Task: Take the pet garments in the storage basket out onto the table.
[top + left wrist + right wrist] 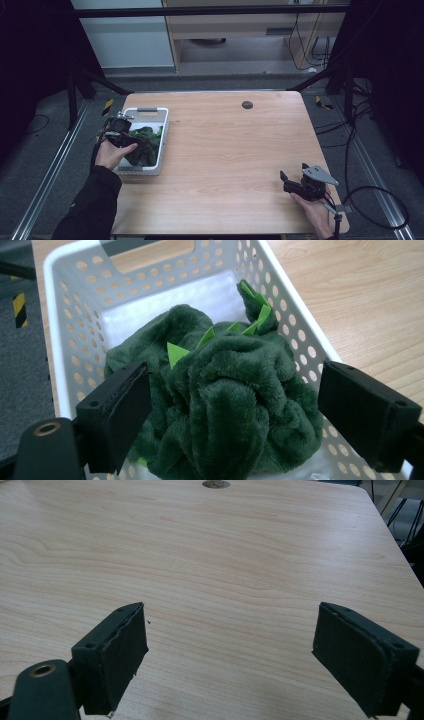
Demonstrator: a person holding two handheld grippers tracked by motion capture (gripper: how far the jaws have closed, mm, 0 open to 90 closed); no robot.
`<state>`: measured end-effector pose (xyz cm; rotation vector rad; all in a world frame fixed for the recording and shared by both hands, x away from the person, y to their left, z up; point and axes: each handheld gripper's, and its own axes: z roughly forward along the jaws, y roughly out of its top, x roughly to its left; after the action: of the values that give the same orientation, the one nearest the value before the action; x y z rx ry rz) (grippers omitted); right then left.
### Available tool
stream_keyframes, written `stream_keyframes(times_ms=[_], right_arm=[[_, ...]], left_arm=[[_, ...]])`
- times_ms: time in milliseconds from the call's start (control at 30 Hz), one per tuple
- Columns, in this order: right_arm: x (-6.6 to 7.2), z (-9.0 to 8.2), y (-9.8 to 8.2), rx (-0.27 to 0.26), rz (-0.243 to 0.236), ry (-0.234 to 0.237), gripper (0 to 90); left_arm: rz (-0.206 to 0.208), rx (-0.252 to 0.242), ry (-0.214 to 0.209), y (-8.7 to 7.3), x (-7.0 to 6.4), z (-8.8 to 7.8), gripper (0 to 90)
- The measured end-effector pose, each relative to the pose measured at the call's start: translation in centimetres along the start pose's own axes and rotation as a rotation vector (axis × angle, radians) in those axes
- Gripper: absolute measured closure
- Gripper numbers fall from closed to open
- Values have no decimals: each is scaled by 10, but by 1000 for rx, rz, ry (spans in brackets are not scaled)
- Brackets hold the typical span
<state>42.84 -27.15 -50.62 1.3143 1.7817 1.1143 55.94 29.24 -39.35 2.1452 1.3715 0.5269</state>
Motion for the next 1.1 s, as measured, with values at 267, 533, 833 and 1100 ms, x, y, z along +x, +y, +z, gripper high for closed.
stream_keyframes(times_ms=[267, 533, 833, 1100], right_arm=[[0, 0, 0, 1, -5, 1, 139], [0, 0, 0, 3, -5, 5, 140], [1, 1, 0, 7, -6, 12, 139], [1, 1, 0, 12, -6, 16, 140]], left_arm=[[8, 34, 1, 4, -2, 10, 140], [-3, 62, 11, 4, 0, 21, 157], [-33, 95, 4, -2, 4, 37, 183], [-34, 105, -5, -4, 4, 39, 301]])
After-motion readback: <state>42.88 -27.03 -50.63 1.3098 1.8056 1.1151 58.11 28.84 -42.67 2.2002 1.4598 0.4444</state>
